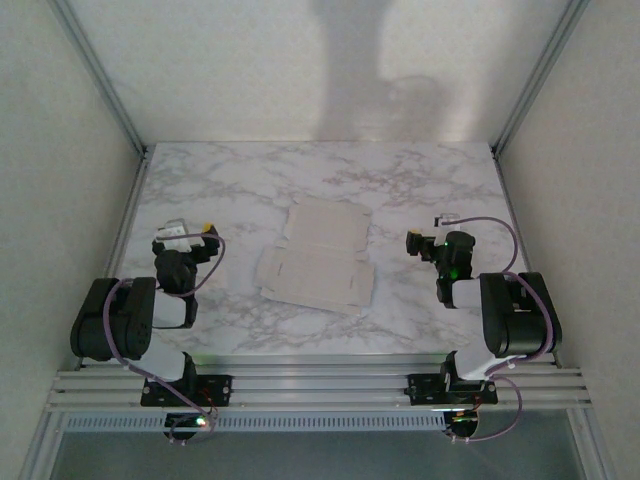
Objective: Fold the paper box
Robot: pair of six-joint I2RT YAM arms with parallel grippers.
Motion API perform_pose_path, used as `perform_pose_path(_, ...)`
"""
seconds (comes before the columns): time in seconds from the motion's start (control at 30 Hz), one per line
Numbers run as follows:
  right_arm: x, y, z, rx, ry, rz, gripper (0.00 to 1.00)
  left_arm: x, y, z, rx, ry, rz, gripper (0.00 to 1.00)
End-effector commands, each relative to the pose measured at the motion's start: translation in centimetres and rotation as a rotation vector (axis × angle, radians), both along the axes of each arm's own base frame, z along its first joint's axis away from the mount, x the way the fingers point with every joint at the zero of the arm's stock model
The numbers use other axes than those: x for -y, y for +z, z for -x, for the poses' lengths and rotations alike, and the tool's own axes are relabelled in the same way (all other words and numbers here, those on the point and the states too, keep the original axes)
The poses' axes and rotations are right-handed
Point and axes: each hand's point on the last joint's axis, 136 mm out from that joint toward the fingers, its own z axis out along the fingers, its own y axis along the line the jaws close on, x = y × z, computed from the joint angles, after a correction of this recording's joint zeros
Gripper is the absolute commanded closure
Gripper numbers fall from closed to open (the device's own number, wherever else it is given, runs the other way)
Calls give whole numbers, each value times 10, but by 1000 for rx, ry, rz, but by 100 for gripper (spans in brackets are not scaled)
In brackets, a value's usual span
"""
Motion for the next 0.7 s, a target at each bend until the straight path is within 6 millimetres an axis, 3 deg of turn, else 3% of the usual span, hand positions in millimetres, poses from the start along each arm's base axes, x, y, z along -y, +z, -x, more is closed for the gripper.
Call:
perform_pose_path(0.0, 3, 4, -5, 10, -19, -1, 1, -1, 9, -4, 33, 15, 11, 1)
perform_pose_path(0.47, 3, 5, -4, 16, -17, -2, 1, -1, 9, -3, 34, 12, 10, 1)
perform_pose_path(0.67, 4, 27, 1, 20, -23, 2, 1, 7, 22, -5, 27, 6, -28, 1)
